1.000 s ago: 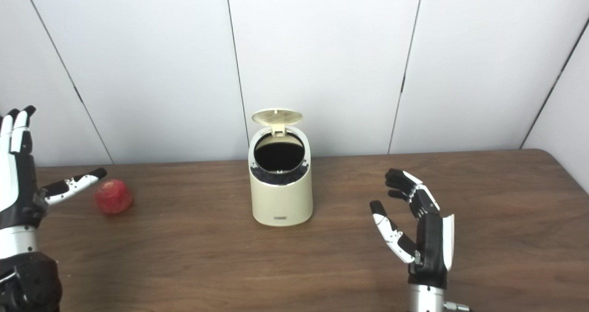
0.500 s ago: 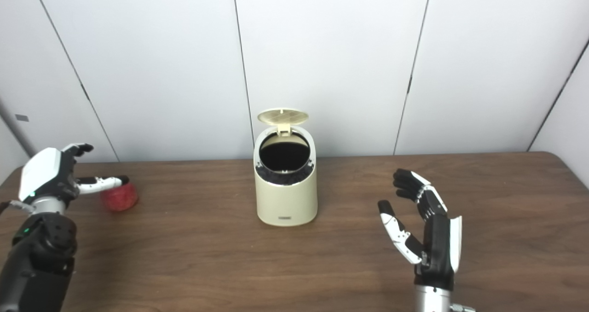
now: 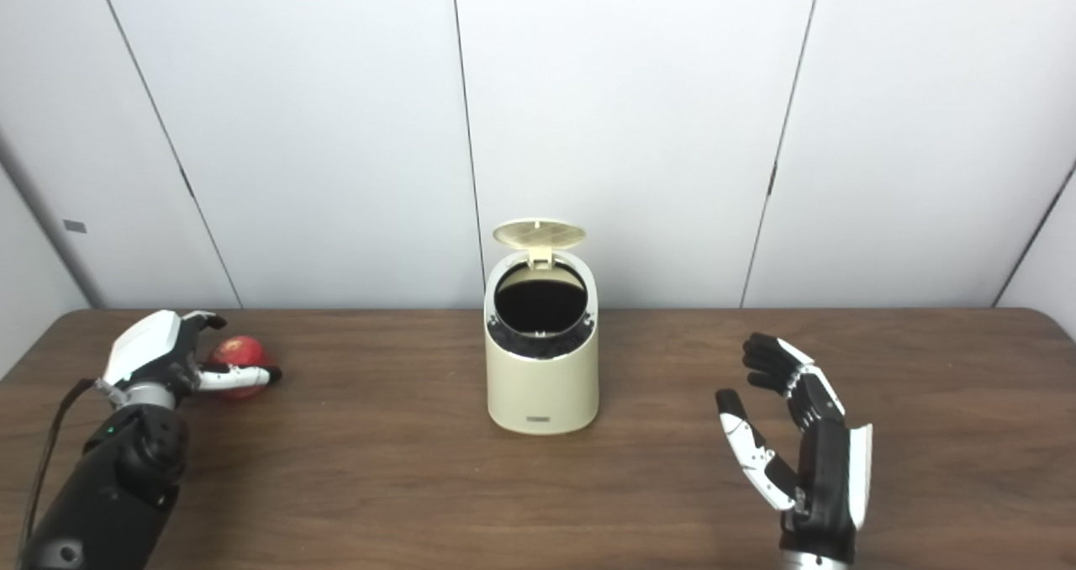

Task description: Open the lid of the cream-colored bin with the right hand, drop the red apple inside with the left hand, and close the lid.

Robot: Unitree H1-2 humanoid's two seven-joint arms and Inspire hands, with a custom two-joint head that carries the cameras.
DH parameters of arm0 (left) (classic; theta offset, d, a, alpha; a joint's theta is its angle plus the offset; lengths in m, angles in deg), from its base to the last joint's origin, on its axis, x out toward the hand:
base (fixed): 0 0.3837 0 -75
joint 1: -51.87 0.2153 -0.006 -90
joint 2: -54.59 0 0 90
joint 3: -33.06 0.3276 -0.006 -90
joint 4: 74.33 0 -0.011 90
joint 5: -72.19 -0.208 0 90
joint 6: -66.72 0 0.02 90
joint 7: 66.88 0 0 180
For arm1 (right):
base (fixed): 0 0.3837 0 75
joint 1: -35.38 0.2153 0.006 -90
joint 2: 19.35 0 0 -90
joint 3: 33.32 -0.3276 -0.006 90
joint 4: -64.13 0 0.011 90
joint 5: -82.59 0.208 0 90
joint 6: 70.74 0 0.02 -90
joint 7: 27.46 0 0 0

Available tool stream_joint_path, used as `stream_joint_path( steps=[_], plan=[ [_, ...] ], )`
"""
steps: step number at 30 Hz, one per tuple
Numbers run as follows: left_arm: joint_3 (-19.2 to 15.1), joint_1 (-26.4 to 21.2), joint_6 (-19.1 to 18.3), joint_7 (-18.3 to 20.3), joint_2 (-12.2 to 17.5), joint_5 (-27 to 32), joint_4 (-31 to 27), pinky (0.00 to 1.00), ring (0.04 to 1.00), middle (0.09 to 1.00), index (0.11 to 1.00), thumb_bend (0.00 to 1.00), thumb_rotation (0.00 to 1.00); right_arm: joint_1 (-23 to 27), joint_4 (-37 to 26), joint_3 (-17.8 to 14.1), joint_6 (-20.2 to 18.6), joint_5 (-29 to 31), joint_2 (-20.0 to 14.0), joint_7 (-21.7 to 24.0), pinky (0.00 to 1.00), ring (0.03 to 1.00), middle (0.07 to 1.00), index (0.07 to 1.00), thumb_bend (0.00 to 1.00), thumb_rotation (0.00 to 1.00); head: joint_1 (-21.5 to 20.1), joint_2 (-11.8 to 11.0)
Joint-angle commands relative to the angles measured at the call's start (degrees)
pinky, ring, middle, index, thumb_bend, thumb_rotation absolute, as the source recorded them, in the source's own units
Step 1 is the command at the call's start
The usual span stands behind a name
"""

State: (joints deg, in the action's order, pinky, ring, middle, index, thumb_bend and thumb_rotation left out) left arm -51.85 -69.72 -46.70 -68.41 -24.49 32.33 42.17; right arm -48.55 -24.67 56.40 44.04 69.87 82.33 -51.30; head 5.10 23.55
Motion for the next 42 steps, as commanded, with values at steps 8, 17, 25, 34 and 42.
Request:
stream_joint_path(
  steps=[8, 17, 25, 34, 42],
  plan=[
    [2.3, -3.1, -1.5, -2.9, 1.8, -0.9, 2.7, 0.68, 0.856, 0.892, 0.858, 1.0, 0.38, 0.9, -0.3, -0.3, 2.1, 0.1, -0.9, 1.0, 0.66, 0.691, 0.7, 0.702, 0.2, 0.12, 0.8, -0.5],
    [4.8, -5.7, -1.0, -3.6, 1.9, -0.9, 8.2, 0.69, 0.86, 0.897, 0.867, 1.0, 0.36, 0.7, -0.3, -0.5, 2.1, 0.1, -0.5, 1.0, 0.67, 0.693, 0.696, 0.699, 0.21, 0.05, 0.6, -0.6],
    [7.0, -7.6, -0.4, -5.7, 1.5, -0.8, 12.7, 0.57, 0.749, 0.824, 0.81, 0.96, 0.12, 0.6, -0.6, -0.7, 2.1, 0.0, -0.3, 1.2, 0.67, 0.694, 0.695, 0.699, 0.21, 0.08, 0.2, -0.4],
    [8.2, -7.3, 1.6, -5.3, 1.9, 0.7, 13.0, 0.29, 0.377, 0.442, 0.54, 0.54, 0.0, 0.6, -0.5, -0.6, 2.1, 0.2, -0.8, 1.4, 0.66, 0.696, 0.702, 0.705, 0.21, 0.15, 0.1, -0.3],
    [8.7, -6.9, 0.7, -7.0, 1.7, 0.3, 12.8, 0.25, 0.356, 0.452, 0.553, 0.49, 0.0, 0.6, -1.2, -0.7, 2.1, 0.0, -0.5, 1.7, 0.65, 0.696, 0.704, 0.704, 0.21, 0.15, 0.1, -0.1]
  ],
)
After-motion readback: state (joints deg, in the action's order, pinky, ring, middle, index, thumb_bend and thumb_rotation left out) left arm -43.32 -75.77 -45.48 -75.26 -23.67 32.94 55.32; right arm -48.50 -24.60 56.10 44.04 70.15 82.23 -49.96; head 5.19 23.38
